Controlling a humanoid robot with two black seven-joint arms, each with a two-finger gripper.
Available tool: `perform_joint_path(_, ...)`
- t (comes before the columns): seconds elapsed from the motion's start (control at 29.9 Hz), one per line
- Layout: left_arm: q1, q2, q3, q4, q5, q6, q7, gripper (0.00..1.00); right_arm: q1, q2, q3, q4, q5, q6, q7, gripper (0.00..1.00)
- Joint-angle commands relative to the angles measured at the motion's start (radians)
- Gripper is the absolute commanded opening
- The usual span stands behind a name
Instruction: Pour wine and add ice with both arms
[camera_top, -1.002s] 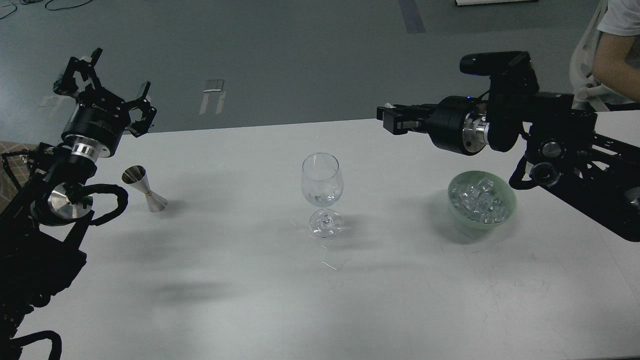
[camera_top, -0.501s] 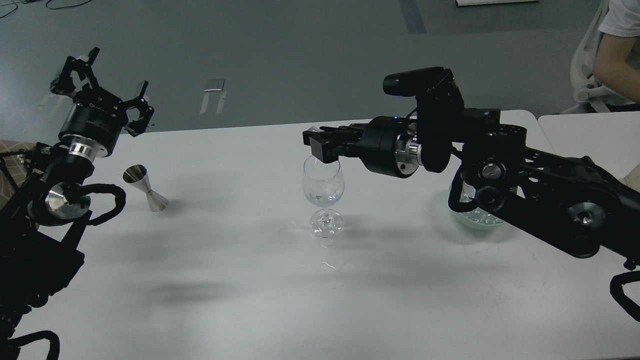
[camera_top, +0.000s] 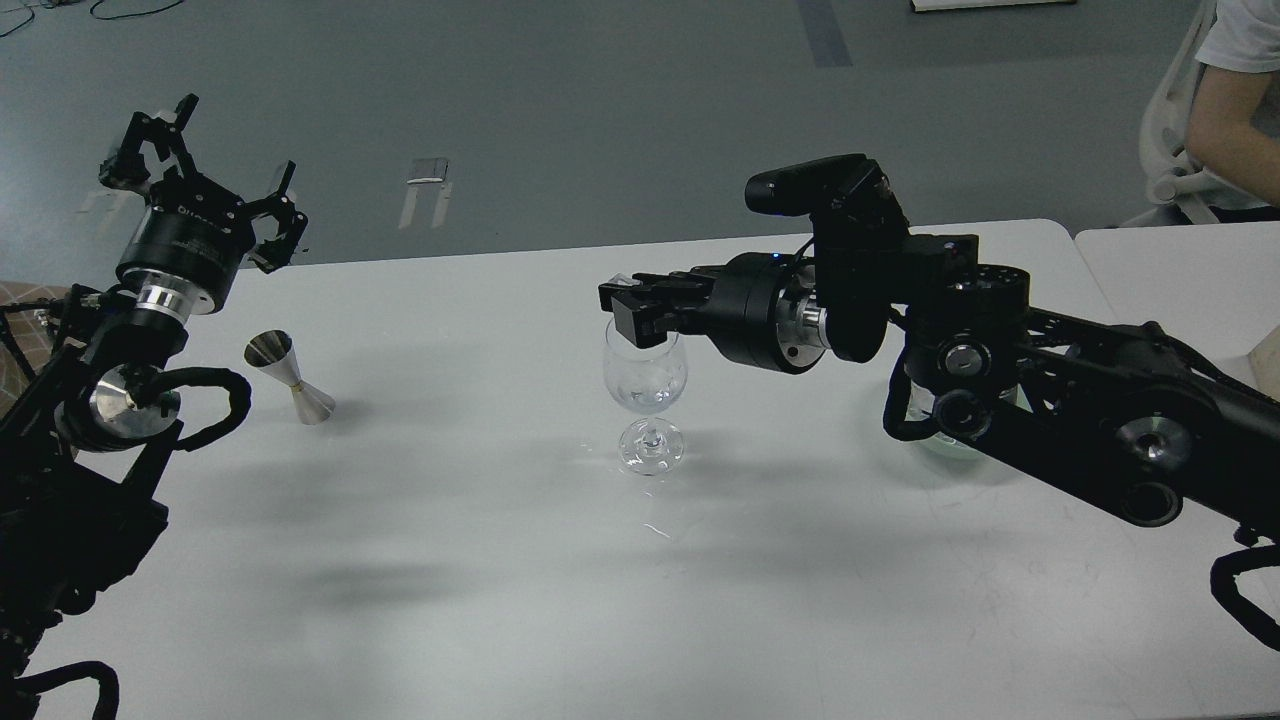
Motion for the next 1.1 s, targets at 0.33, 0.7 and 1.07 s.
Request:
perform_joint_path(0.33,0.000,-0.002,0.000,0.000,0.000,0.002,0.000,0.95,0.000,-0.007,0.001,0.002,0.003,0.001,-0.003,0.49)
perform_joint_path(0.7,0.000,0.000,0.002,0.000,0.002,0.002,0.000,0.95,-0.012,0.028,0.151,-0.006,0.005,-0.012,0.000,1.00)
perform_joint_path(1.07,0.000,-0.005,0.002,0.000,0.002,0.005,0.000,0.97,-0.084,0.306,0.588,-0.150,0.020,-0.114,0.008,1.00)
